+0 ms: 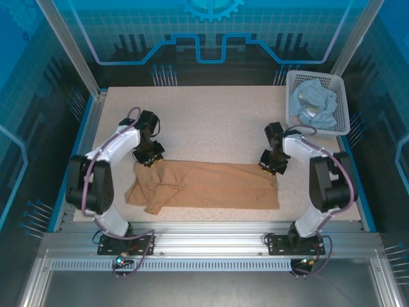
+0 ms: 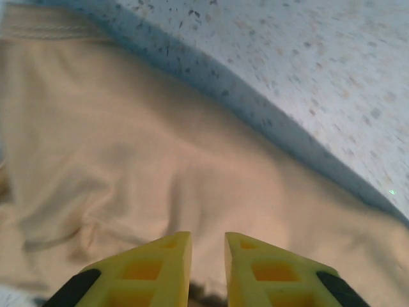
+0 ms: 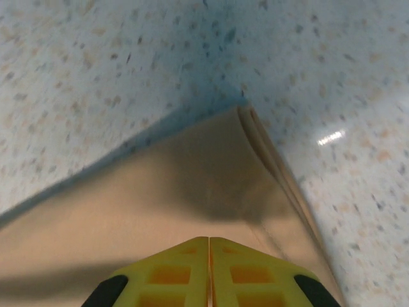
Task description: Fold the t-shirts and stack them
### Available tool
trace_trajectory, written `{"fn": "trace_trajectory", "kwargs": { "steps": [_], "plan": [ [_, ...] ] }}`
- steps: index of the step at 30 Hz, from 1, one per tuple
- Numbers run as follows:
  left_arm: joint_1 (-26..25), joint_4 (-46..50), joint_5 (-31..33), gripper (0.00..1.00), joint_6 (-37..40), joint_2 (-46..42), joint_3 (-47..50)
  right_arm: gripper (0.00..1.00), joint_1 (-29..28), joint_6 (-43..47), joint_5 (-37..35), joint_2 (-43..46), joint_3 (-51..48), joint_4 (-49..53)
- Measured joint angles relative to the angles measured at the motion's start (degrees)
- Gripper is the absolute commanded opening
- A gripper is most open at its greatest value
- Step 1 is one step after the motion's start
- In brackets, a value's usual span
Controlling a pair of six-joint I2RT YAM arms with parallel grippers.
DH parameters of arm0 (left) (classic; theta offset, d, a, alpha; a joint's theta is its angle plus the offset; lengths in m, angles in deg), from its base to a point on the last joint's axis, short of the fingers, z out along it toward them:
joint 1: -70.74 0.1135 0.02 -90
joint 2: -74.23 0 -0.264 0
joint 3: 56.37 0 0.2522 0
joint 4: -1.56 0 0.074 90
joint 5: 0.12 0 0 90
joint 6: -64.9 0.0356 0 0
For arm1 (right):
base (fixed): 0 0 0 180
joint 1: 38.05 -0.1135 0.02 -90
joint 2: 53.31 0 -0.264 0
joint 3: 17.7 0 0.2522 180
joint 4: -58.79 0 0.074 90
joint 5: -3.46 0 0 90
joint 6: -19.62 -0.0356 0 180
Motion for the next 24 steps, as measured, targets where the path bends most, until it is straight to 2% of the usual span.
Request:
{"fn": "trace_trajectory", "kwargs": {
  "steps": [5, 12, 18, 21, 24],
  "plan": [
    [4.2, -1.6, 0.0, 0.16, 0.7, 9.4, -1.1, 0.11, 0.8, 0.1, -0.9, -7.6, 7.1, 4.1],
    [11.6, -0.9, 1.6, 0.12, 4.4, 13.9, -7.4, 0.11, 1.2, 2.1, -1.0, -14.3, 15.8, 9.3],
    [12.6, 0.9, 1.4, 0.10, 7.7, 20.0, -14.9, 0.13, 1.4, 4.3, -0.5, -19.9, 24.1, 13.4],
    [12.7, 5.2, 1.4, 0.10, 9.2, 23.2, -19.9, 0.14, 1.4, 5.4, -0.5, -22.8, 28.9, 14.5],
    [12.7, 5.6, 1.7, 0.19, 10.6, 24.2, -23.5, 0.16, 1.4, 6.3, -0.5, -25.1, 32.9, 15.3]
  ]
}}
